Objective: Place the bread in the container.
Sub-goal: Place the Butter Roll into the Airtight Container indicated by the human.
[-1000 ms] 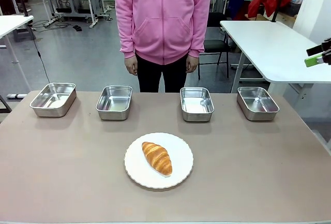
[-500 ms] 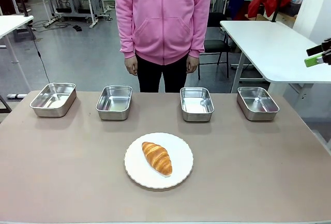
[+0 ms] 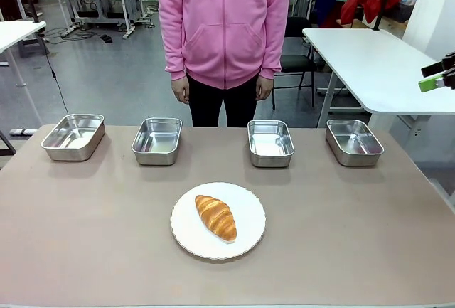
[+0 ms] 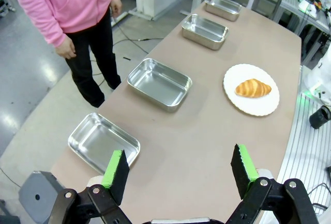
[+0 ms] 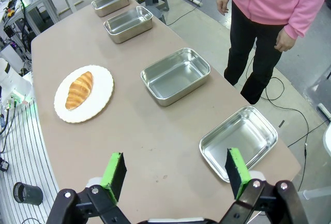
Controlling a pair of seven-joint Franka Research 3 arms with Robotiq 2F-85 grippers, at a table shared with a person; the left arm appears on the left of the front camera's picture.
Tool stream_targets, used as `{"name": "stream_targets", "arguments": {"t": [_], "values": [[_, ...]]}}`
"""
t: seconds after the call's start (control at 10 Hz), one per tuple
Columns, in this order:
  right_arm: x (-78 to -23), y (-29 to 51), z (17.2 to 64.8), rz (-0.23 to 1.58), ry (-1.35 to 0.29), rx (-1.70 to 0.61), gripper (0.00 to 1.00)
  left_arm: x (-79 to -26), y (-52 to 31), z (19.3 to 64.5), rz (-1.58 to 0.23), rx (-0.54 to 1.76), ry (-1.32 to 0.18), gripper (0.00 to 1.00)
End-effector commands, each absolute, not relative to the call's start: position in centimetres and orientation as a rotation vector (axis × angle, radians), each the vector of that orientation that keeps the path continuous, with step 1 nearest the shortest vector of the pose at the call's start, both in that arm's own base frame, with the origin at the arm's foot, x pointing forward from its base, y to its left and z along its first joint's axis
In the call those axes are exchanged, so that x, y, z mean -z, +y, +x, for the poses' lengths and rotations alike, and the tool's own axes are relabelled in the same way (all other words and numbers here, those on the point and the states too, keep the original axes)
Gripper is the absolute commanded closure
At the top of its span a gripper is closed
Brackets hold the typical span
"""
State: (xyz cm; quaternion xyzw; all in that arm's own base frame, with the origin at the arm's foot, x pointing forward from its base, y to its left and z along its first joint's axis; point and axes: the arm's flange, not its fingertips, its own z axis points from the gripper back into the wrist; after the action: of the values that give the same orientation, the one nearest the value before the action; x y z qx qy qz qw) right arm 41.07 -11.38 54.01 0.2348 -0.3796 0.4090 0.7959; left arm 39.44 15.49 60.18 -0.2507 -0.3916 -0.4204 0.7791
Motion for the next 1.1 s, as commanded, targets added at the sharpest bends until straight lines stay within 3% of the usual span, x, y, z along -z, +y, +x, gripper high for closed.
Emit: {"name": "stream_targets", "arguments": {"t": [0.0,1.0], "values": [[-54.16,-11.25,41.05,0.507,-0.821,-0.883,0.00,-60.19,15.54,39.34,-0.542,0.909,-0.850,0.00],[-54.16,-11.25,41.05,0.507,-0.821,-0.883,0.00,-60.19,15.54,39.34,-0.542,0.909,-0.850,0.00]]}}
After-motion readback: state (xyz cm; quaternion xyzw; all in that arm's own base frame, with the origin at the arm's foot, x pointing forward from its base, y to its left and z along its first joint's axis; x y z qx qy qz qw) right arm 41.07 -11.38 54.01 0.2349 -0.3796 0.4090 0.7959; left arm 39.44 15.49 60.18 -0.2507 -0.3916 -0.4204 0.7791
